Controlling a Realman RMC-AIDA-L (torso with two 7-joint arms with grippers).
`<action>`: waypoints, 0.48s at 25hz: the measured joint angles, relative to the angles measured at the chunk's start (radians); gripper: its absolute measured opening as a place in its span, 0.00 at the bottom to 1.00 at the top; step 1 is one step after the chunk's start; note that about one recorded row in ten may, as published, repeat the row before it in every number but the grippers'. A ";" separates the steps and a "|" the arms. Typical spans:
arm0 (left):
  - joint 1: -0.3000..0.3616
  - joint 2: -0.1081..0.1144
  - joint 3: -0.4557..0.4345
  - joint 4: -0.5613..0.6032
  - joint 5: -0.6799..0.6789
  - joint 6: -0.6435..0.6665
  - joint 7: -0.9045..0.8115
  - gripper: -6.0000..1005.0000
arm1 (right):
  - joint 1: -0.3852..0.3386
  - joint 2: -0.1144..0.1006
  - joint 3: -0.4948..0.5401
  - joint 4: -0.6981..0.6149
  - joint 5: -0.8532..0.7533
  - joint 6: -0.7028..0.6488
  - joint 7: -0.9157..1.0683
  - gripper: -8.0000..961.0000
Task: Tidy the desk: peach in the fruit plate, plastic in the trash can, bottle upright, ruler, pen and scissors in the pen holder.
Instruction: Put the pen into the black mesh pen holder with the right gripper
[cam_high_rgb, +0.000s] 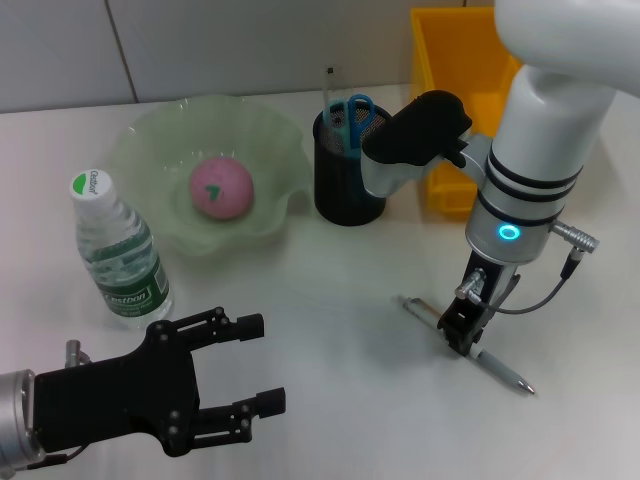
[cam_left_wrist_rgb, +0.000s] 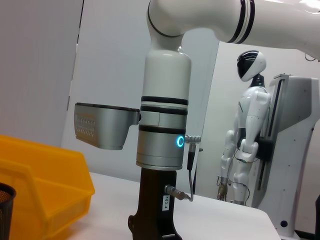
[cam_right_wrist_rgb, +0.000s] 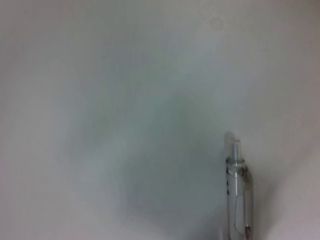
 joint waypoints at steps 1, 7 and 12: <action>0.000 0.000 0.000 0.000 0.000 0.000 0.000 0.79 | 0.000 0.000 0.000 -0.001 0.000 -0.001 -0.001 0.13; 0.000 0.000 -0.001 0.000 0.000 0.000 0.000 0.79 | -0.005 -0.006 0.018 -0.037 0.015 -0.006 -0.007 0.13; 0.000 0.002 -0.003 0.000 -0.001 0.000 0.000 0.79 | -0.024 -0.010 0.117 -0.102 0.041 -0.034 -0.076 0.13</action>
